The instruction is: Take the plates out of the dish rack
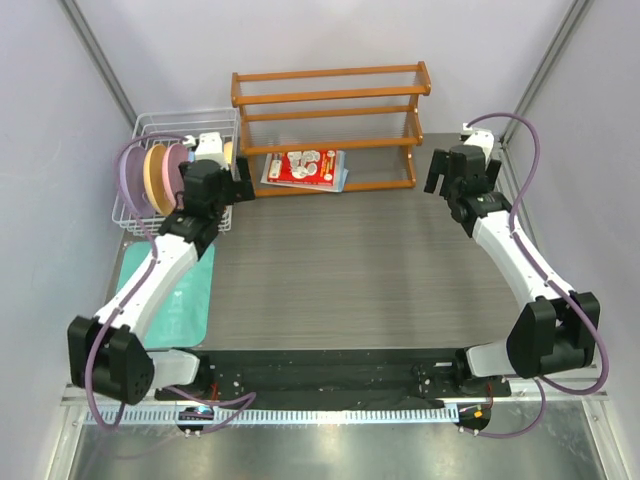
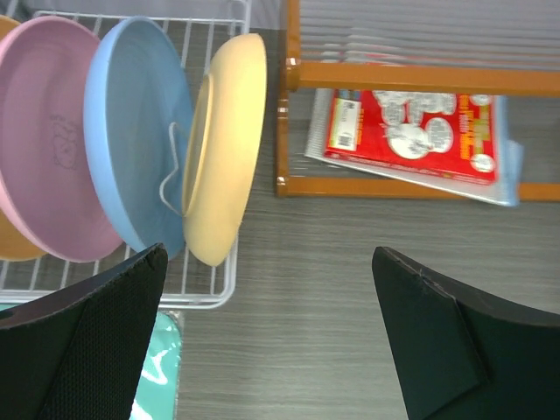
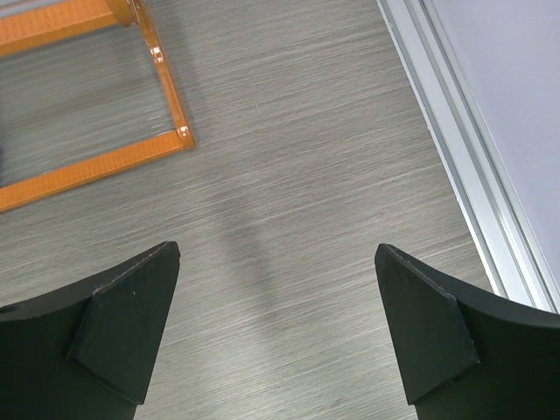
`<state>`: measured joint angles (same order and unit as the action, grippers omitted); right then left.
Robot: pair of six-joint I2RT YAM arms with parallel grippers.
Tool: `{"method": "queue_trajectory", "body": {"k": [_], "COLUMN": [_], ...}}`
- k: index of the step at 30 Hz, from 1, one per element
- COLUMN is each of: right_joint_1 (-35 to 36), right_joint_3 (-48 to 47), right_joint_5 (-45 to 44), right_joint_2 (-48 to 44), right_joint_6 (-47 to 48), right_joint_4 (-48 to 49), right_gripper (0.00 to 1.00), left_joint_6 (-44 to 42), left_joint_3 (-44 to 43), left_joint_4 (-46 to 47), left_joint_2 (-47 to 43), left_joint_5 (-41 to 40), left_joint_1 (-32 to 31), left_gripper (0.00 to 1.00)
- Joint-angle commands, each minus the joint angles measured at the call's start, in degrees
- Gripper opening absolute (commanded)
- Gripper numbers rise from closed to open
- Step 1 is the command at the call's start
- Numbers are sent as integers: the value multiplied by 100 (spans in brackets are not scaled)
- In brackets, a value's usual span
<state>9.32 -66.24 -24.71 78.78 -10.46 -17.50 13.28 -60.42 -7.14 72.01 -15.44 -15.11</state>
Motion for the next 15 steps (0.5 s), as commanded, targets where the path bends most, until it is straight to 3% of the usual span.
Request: {"method": "queue_trajectory", "body": {"k": [1, 8, 15], "right_joint_1": [17, 26, 26], "right_joint_3": [-47, -39, -73], "right_joint_5": [-69, -104, -78], "right_joint_2": [111, 172, 357], "right_joint_6": [105, 123, 123], "right_joint_4": [212, 212, 220], "right_gripper": [100, 100, 100], "left_joint_6": [-615, -1125, -1301], "left_joint_3": [-513, -804, -918], "left_joint_4": [503, 889, 1355], "left_joint_2": [576, 1526, 2053], "left_joint_5": [-1767, -2814, -2920], "left_joint_1": [-281, -326, -369], "left_gripper": [100, 100, 79]}}
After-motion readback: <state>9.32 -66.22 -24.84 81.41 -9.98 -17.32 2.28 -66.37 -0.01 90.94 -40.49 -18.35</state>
